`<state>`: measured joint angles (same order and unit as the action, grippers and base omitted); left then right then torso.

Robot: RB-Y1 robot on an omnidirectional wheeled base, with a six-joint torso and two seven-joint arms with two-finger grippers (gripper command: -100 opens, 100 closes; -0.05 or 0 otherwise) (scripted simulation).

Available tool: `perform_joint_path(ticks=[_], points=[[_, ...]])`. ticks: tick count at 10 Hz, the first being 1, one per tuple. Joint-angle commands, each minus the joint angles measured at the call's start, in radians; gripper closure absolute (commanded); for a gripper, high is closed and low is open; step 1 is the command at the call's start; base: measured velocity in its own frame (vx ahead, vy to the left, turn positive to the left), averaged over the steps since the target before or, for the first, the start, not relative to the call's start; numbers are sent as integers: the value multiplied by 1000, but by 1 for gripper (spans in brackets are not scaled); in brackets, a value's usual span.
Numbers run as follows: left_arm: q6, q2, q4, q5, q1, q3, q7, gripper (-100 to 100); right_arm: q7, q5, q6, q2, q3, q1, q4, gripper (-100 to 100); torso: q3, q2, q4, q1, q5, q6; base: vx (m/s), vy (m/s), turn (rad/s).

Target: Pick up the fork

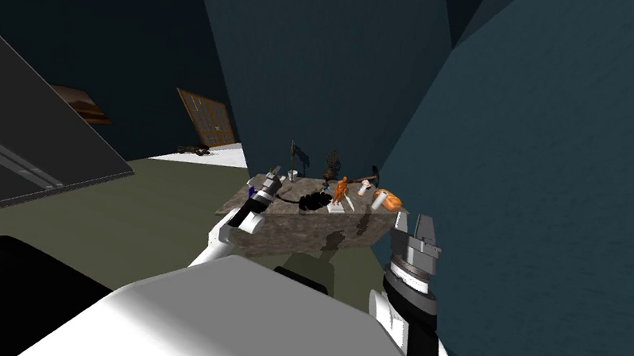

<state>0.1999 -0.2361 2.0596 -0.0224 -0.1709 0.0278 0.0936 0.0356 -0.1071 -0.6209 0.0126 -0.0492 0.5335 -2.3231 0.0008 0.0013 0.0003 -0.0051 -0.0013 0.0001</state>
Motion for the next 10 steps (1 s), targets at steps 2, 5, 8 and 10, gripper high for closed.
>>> perform_joint_path(ticks=[2,5,8,10], points=[[-79,-41,-66,-26,64,6,7,-100,0,0,0,0,0,0,0,0,0,0,0,1,0,0,-34,-77,-56],[-147,-63,-128,-41,118,8,8,-100,0,0,0,0,0,0,0,0,0,0,0,3,1,-1,-12,-50,-28],[-229,-86,-199,-56,174,10,9,-100,0,0,0,0,0,0,0,0,0,0,0,0,0,0,-17,-68,-48],[-286,-108,-259,-71,224,13,9,-100,0,0,0,0,0,0,0,0,0,0,0,1,0,0,-16,-56,-54]])
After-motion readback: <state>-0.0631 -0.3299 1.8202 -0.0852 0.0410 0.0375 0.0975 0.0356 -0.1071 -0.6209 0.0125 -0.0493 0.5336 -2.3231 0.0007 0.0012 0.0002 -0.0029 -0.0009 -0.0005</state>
